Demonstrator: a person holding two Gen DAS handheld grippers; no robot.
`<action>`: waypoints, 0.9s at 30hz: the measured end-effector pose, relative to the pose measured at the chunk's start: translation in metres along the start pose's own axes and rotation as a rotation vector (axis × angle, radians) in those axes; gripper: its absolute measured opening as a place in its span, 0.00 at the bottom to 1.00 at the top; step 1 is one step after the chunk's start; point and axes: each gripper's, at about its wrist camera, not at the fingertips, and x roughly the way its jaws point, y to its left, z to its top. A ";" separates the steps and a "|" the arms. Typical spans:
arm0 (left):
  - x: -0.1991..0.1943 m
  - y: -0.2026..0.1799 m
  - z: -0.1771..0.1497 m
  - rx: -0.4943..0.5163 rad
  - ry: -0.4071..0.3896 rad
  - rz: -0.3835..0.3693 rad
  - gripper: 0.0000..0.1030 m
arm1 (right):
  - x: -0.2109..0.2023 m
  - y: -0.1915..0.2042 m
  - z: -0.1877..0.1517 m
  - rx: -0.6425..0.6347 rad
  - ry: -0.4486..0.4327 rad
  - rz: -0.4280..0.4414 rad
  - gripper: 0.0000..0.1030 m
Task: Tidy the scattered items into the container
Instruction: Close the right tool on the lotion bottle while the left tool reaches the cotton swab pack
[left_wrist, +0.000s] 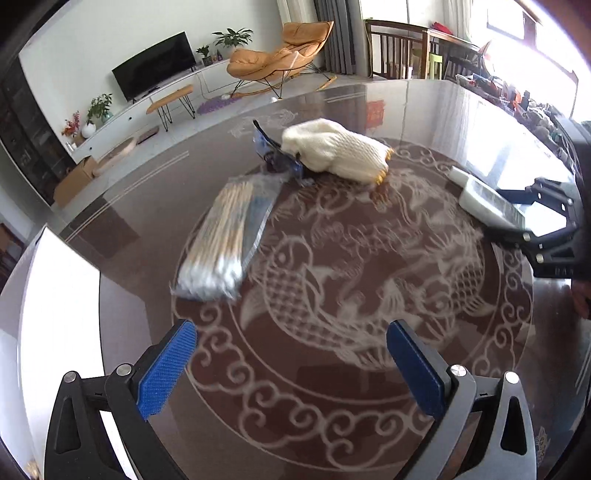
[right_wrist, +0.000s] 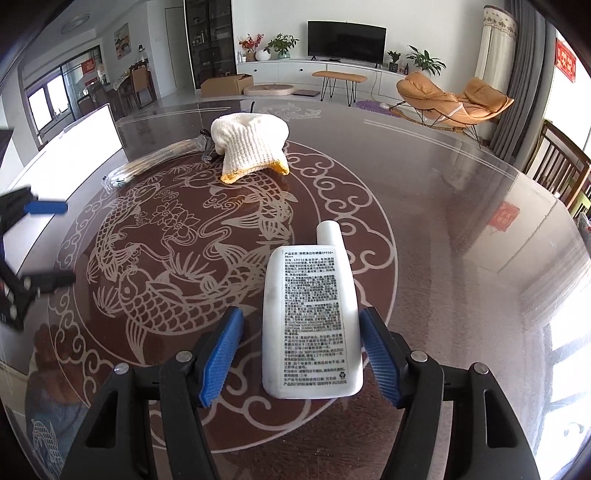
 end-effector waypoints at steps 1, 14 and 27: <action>0.008 0.009 0.010 -0.007 0.014 -0.027 1.00 | 0.000 0.000 0.000 0.000 0.000 -0.001 0.65; 0.084 0.029 0.064 -0.013 0.112 -0.037 1.00 | -0.003 0.001 -0.001 -0.010 -0.004 -0.017 0.64; 0.021 0.027 -0.027 -0.261 -0.017 0.010 0.42 | -0.004 -0.002 -0.001 -0.005 -0.004 -0.009 0.64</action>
